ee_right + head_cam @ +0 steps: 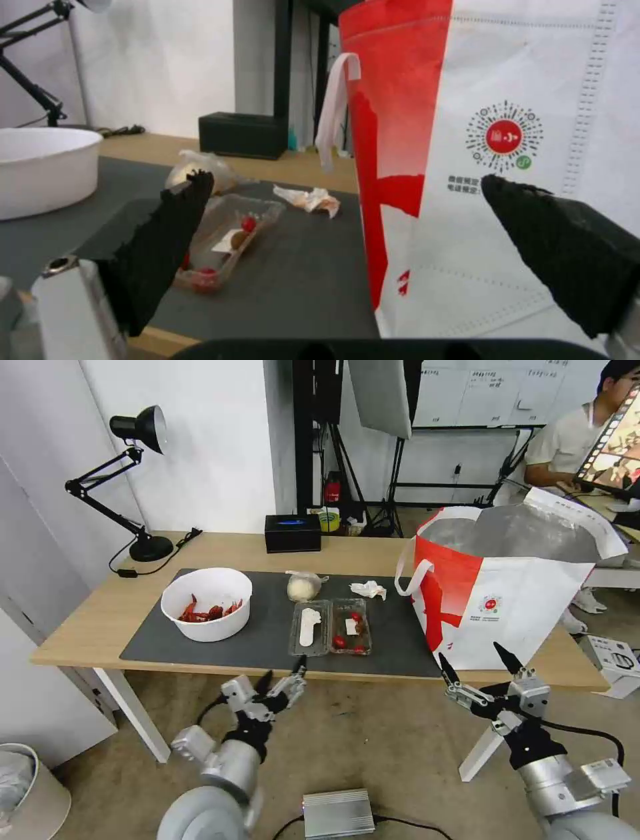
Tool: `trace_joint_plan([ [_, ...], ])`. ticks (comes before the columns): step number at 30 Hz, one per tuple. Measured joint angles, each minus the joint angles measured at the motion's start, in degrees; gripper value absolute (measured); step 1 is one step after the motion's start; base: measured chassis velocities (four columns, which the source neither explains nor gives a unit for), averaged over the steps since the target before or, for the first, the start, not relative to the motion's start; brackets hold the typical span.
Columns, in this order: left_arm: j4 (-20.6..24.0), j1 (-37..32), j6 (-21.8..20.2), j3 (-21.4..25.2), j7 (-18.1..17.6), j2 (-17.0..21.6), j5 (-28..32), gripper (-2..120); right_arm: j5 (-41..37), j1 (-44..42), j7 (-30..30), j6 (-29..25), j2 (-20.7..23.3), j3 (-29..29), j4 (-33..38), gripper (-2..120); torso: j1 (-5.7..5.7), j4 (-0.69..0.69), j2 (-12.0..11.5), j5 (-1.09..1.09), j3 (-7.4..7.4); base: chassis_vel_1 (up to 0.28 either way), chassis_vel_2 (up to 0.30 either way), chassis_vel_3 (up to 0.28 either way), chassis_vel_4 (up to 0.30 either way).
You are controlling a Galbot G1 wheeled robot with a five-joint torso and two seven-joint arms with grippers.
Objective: Pick up the trash from the table and place it into the takeout bag.
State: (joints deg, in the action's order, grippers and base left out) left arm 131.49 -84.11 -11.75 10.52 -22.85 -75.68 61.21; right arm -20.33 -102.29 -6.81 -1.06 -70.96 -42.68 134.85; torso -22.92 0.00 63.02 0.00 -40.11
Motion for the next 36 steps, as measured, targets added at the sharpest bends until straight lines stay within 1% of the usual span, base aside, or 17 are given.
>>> trace_joint_plan([
  [1,0.0,0.0,0.0,0.0,0.0,0.0,0.0,100,0.0,0.0,0.0,0.0,0.0,0.0,0.0,100,0.0,0.0,0.0,0.0,0.0,0.0,0.0,0.0,0.0],
  [2,-0.26,1.52,-0.1,-0.43,-2.22,-0.36,4.29,100,0.03,-0.18,0.01,-0.01,-0.08,-0.11,0.07,100,0.0,0.0,0.0,0.0,0.0,0.0,0.0,0.0,0.0],
  [3,-0.58,2.74,-0.11,-0.66,-4.02,-0.69,7.25,100,0.06,-0.29,0.01,-0.02,-0.15,-0.19,0.11,100,0.0,0.0,0.0,0.0,0.0,0.0,0.0,0.0,0.0],
  [4,-0.58,2.74,-0.11,-0.66,-4.02,-0.69,7.25,100,0.06,-0.29,0.01,-0.02,-0.15,-0.19,0.11,100,0.0,0.0,0.0,0.0,0.0,0.0,0.0,0.0,0.0],
  [7,-2.57,6.39,0.14,-1.85,-8.13,-1.26,11.91,100,0.16,-0.49,0.03,-0.06,-0.48,-0.38,0.14,100,0.0,0.0,0.0,0.0,0.0,0.0,0.0,0.0,0.0],
  [8,-2.57,6.39,0.14,-1.85,-8.13,-1.26,11.91,100,0.16,-0.49,0.03,-0.06,-0.48,-0.38,0.14,100,0.0,0.0,0.0,0.0,0.0,0.0,0.0,0.0,0.0],
  [11,-5.27,9.88,1.11,-3.31,-10.4,-1.7,13.67,100,0.36,-0.67,0.05,-0.07,-0.95,-0.41,0.14,100,0.0,0.0,0.0,0.0,0.0,0.0,0.0,0.0,0.0],
  [12,-5.27,9.88,1.11,-3.31,-10.4,-1.7,13.67,100,0.36,-0.67,0.05,-0.07,-0.95,-0.41,0.14,100,0.0,0.0,0.0,0.0,0.0,0.0,0.0,0.0,0.0],
  [15,-8.93,13.79,2.17,-4.52,-12.4,-2.3,13.95,100,0.6,-0.81,0.06,-0.09,-1.35,-0.51,0.16,100,0.0,0.0,0.0,0.0,0.0,0.0,0.0,0.0,0.0],
  [16,-8.93,13.79,2.17,-4.52,-12.4,-2.3,13.95,100,0.6,-0.81,0.06,-0.09,-1.35,-0.51,0.16,100,0.0,0.0,0.0,0.0,0.0,0.0,0.0,0.0,0.0],
  [19,-11.81,16.71,2.76,-5.3,-14.13,-2.77,14.32,100,1.13,-1.19,0.07,-0.27,-1.79,-0.68,0.32,100,0.0,0.0,0.0,0.01,0.0,0.0,0.0,0.0,0.0],
  [23,-13.11,18.0,2.95,-5.79,-14.5,-2.95,14.36,100,1.47,-1.45,0.07,-0.39,-2.14,-0.77,0.49,100,0.0,0.0,0.0,0.0,0.0,0.0,0.0,0.0,0.0],
  [25,-14.54,19.23,3.56,-6.36,-14.63,-3.3,14.38,100,1.64,-1.56,0.07,-0.45,-2.47,-0.86,0.64,100,0.0,0.0,0.0,0.0,0.0,0.0,0.0,0.0,0.0],
  [36,-16.28,20.84,4.18,-6.87,-15.06,-4.3,14.38,100,2.46,-1.66,0.06,-0.87,-3.36,-0.74,0.64,100,0.0,0.0,0.0,0.0,0.0,0.0,0.0,0.0,0.0],
])
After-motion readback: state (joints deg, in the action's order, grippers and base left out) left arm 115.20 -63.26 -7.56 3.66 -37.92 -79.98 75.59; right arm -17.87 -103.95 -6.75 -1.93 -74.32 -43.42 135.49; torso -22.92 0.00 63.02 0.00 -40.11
